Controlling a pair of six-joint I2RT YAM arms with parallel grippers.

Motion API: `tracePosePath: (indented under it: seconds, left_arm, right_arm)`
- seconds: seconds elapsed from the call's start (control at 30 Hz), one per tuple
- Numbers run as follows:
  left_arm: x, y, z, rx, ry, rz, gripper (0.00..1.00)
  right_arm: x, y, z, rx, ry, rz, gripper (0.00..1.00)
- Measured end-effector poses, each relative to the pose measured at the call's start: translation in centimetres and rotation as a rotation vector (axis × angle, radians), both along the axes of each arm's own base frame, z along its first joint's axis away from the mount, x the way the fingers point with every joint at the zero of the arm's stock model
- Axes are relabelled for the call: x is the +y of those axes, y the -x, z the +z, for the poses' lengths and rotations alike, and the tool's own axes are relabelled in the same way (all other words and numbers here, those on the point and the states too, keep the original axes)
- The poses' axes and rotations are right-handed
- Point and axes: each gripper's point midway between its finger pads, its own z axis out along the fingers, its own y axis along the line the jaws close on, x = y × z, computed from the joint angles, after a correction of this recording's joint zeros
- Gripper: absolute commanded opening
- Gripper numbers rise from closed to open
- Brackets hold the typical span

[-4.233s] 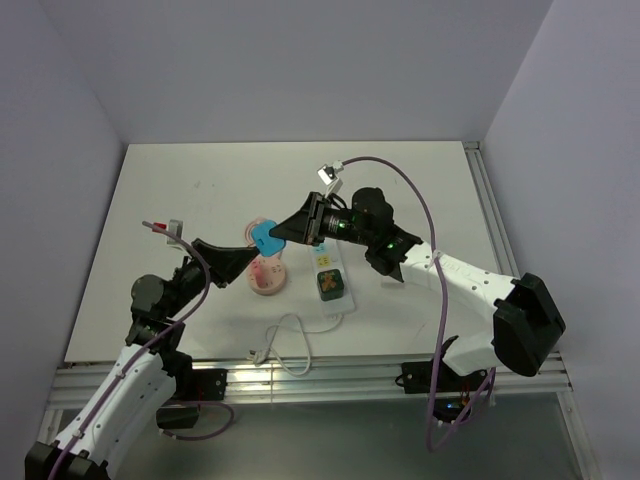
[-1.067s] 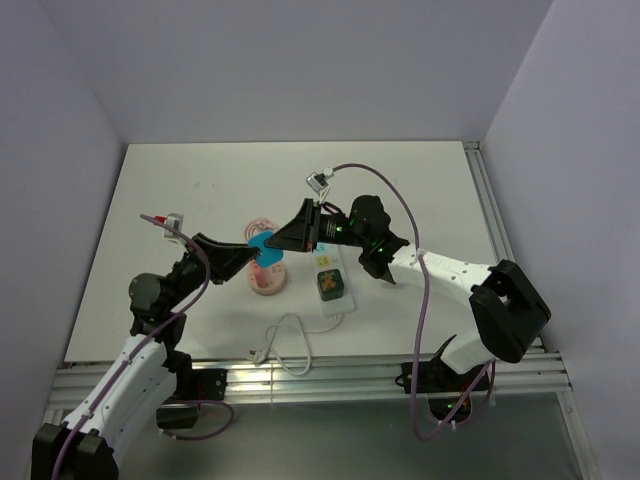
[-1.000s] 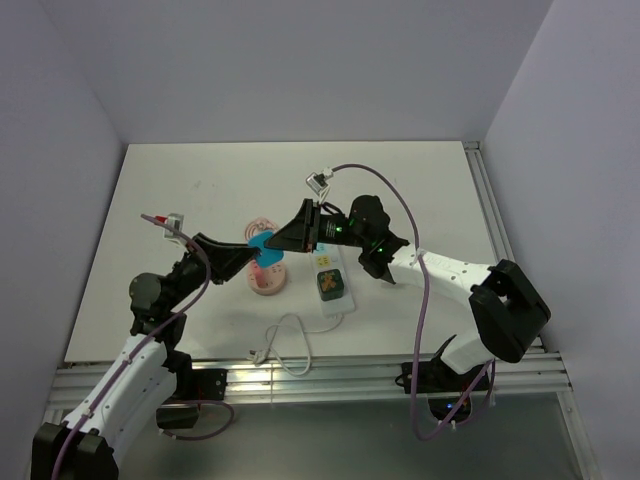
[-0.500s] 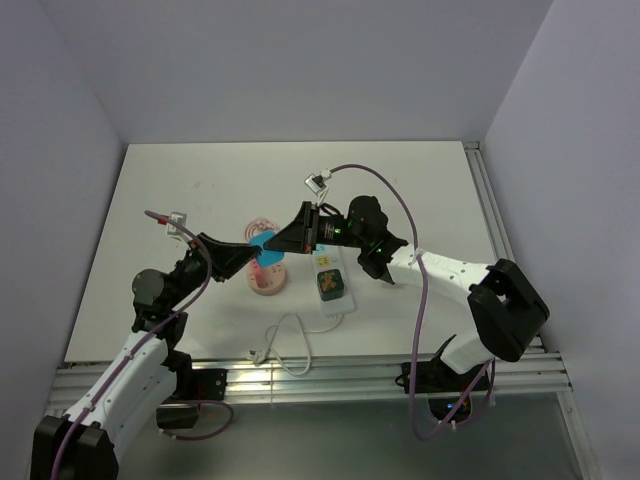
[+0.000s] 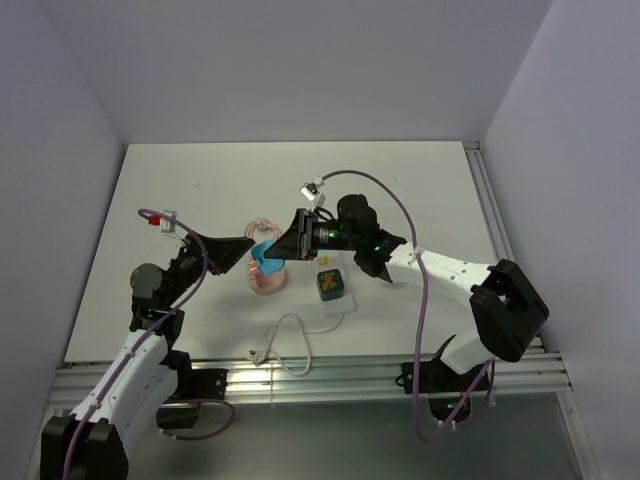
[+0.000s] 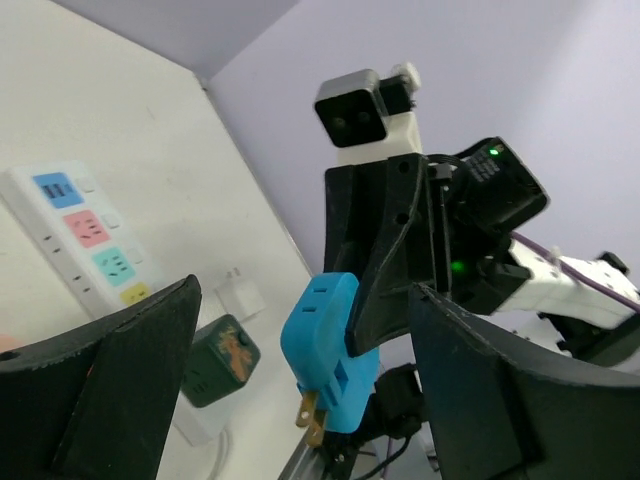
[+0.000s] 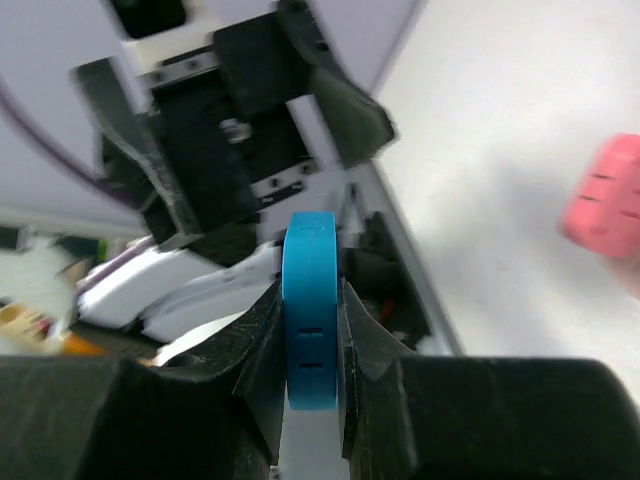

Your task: Insert the plug

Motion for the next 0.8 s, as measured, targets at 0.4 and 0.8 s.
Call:
tracePosePath:
  seconds: [0.4,0.8]
  left_arm:
    - [3.6,-3.0,-4.3,0.156,-0.140,0.281,0.94]
    - [5.6,-3.8,-8.9,0.252,-0.239,0.404,0.98]
  right_arm:
    - [-0.7,-4.8,-2.9,-0.106,0.429,-0.248,0.00]
    - [-0.6,-4.9,-11.0,-0.152,0.861,-0.271,0.00]
